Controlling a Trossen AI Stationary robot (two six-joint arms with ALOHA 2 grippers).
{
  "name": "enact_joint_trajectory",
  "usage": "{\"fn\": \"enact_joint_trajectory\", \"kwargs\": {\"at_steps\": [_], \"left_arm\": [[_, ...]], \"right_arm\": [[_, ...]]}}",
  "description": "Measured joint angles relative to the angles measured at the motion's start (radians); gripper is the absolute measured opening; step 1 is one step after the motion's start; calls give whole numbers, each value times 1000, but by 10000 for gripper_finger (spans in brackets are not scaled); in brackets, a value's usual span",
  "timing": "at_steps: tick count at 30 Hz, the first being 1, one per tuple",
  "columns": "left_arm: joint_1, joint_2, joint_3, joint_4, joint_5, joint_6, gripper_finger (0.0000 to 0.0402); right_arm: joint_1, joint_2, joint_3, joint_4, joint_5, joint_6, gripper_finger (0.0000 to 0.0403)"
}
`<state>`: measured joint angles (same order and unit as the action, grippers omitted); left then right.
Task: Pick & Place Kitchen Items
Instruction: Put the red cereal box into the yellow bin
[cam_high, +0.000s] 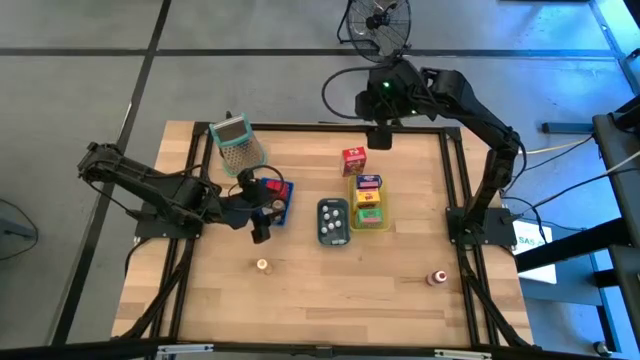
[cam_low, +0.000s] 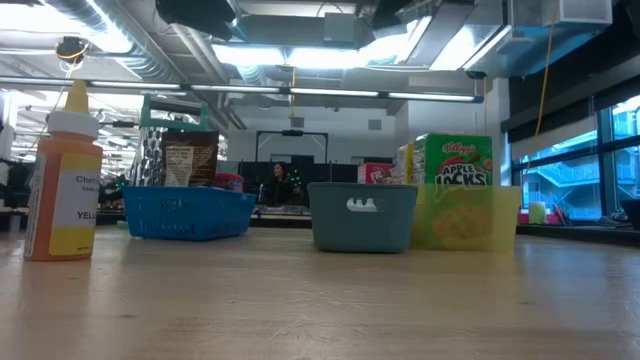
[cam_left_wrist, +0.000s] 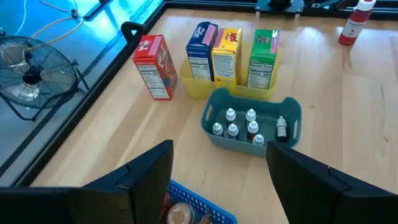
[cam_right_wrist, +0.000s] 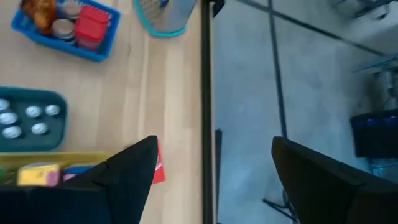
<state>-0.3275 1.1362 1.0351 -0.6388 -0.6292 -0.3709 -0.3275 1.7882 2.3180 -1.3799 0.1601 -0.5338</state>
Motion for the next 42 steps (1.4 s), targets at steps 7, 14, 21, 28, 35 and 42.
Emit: {"fn": "enact_joint_trajectory", "kwargs": {"at_steps": [7, 14, 21, 28, 35, 42], "left_arm": [[-1, 0, 0, 0, 1, 21, 253], [-1, 0, 0, 0, 1, 51, 253], [-1, 0, 0, -4, 2, 45, 253], [-1, 0, 0, -23, 2, 44, 253], [-8, 0, 0, -52, 3, 37, 253], [-8, 0, 0, -68, 3, 17, 253]], "right_arm": [[0, 0, 0, 48, -4, 9, 319], [0, 0, 0, -9, -4, 12, 319], [-18, 57, 1, -43, 27, -106, 319], [-53, 160, 0, -82, 14, -44, 319], [-78, 180, -122, -114, -69, -31, 319], [-98, 181, -321, -41, -57, -65, 318]]}}
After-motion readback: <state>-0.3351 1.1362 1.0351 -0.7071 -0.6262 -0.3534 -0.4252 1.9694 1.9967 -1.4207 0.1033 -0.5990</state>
